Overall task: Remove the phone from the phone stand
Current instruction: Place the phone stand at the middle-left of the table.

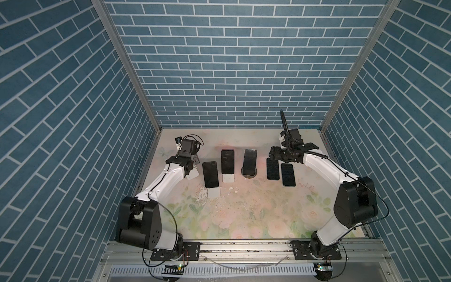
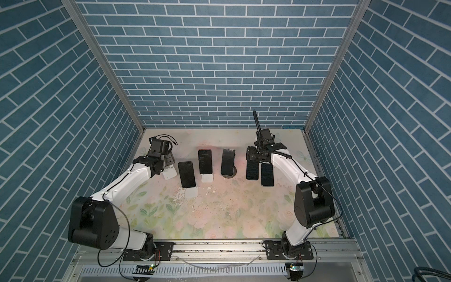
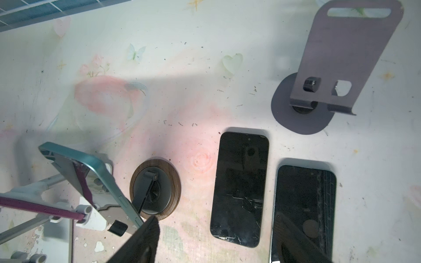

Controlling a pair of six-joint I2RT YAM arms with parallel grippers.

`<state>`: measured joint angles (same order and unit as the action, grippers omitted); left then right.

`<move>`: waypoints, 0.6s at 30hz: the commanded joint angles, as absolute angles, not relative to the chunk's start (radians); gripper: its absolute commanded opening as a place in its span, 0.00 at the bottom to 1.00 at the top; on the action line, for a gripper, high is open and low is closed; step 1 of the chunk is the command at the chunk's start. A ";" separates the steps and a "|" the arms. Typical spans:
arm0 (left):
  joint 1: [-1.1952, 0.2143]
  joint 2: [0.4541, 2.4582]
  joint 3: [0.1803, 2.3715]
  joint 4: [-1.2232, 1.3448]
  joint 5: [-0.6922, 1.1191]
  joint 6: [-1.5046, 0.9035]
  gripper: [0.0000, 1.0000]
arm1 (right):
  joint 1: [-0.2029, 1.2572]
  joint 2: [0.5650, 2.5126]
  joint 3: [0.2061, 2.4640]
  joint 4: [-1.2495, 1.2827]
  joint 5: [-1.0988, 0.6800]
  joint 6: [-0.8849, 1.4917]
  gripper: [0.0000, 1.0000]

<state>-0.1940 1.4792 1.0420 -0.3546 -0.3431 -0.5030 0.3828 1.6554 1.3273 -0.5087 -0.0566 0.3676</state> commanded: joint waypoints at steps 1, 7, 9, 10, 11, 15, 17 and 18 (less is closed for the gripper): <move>-0.168 1.525 1.045 -0.236 -0.317 -0.492 0.57 | 0.398 1.664 1.388 -0.555 -0.026 0.359 0.80; -0.147 1.598 1.034 -0.169 -0.302 -0.515 0.57 | 0.425 1.667 1.407 -0.573 0.001 0.372 0.80; -0.143 1.623 1.031 -0.159 -0.298 -0.520 0.57 | 0.433 1.671 1.411 -0.575 0.007 0.378 0.80; -0.143 1.636 1.029 -0.152 -0.294 -0.522 0.58 | 0.439 1.673 1.415 -0.577 0.012 0.382 0.80; -0.141 1.645 1.028 -0.148 -0.292 -0.525 0.59 | 0.444 1.677 1.420 -0.582 0.017 0.385 0.80; -0.139 1.665 1.022 -0.140 -0.287 -0.534 0.69 | 0.454 1.689 1.442 -0.597 0.025 0.402 0.80; -0.137 1.671 1.022 -0.144 -0.285 -0.540 0.75 | 0.459 1.696 1.452 -0.596 0.029 0.405 0.80; -0.135 1.672 1.023 -0.146 -0.286 -0.542 0.77 | 0.459 1.700 1.458 -0.596 0.028 0.406 0.80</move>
